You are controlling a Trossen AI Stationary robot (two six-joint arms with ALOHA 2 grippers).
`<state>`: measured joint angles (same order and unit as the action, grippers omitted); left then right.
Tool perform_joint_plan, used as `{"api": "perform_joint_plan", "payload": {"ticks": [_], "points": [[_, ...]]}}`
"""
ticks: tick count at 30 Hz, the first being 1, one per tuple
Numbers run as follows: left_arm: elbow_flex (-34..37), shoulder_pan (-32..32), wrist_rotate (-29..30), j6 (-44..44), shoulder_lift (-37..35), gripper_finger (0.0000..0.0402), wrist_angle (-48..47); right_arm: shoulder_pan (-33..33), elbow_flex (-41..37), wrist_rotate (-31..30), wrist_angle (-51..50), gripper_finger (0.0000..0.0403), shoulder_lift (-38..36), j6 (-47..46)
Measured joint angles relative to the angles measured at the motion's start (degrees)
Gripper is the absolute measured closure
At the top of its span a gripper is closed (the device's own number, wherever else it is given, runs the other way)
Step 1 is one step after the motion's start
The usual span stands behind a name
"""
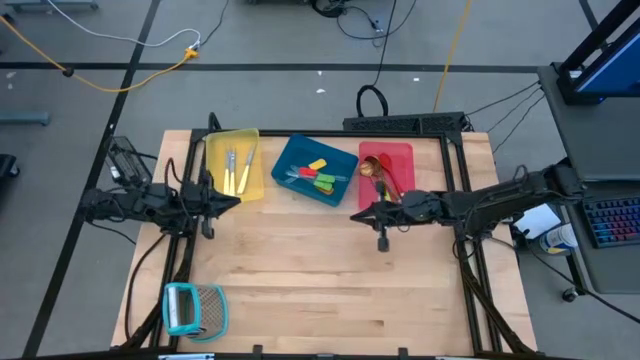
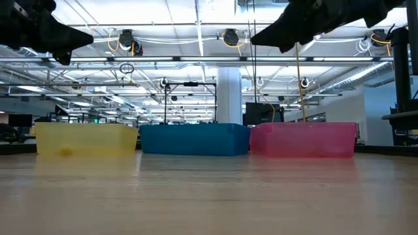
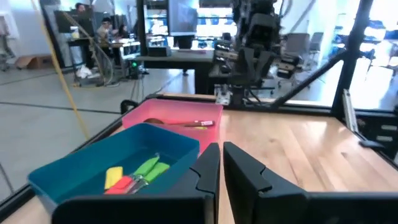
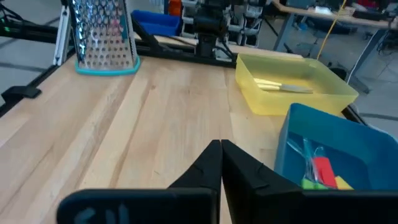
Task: Pick & Place Kitchen Items
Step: Return to Home Position
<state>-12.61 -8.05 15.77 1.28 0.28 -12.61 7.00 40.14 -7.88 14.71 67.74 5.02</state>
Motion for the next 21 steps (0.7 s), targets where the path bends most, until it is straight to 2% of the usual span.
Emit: {"api": "perform_joint_plan", "payload": {"ticks": [4, 11, 15, 21], "points": [[2.87, -0.03, -0.69, -0.95, -0.06, 0.0378, 3.73, 0.09, -5.22, 0.14, 3.91, 0.0401, -3.43, 0.37], [5.41, -0.03, -1.13, -2.58, 0.01, 0.0398, 7.11, -0.68, -19.6, 0.11, 18.1, 0.0402, -14.07, 0.21], [6.64, -0.03, -1.23, -2.41, -0.03, 0.0391, 8.74, -1.04, -26.56, -0.02, 25.96, 0.0402, -19.79, 0.21], [7.96, -0.03, -1.29, -2.53, -0.01, 0.0375, 9.75, -1.3, -31.39, -1.33, 24.77, 0.0402, -27.49, 1.44]]}}
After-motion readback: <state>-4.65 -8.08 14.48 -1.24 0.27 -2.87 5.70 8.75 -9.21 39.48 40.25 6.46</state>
